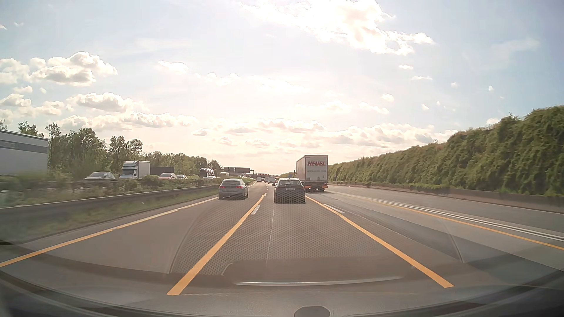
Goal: Follow the waypoints while adhering to traffic rules and regulations
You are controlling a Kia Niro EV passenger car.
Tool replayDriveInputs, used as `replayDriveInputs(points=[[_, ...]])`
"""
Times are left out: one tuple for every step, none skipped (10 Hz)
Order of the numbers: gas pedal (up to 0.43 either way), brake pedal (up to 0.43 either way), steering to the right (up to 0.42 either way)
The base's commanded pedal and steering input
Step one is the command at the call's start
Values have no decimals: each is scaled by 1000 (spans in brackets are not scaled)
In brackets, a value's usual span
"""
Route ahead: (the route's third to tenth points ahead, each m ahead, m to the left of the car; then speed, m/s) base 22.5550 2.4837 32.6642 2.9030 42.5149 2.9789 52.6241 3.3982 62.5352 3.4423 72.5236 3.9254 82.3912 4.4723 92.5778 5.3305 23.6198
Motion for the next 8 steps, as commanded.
replayDriveInputs(points=[[130, 0, -3], [130, 0, -3], [130, 0, -3], [130, 0, -4], [130, 0, -4], [130, 0, -5], [130, 0, -7], [130, 0, -7]])
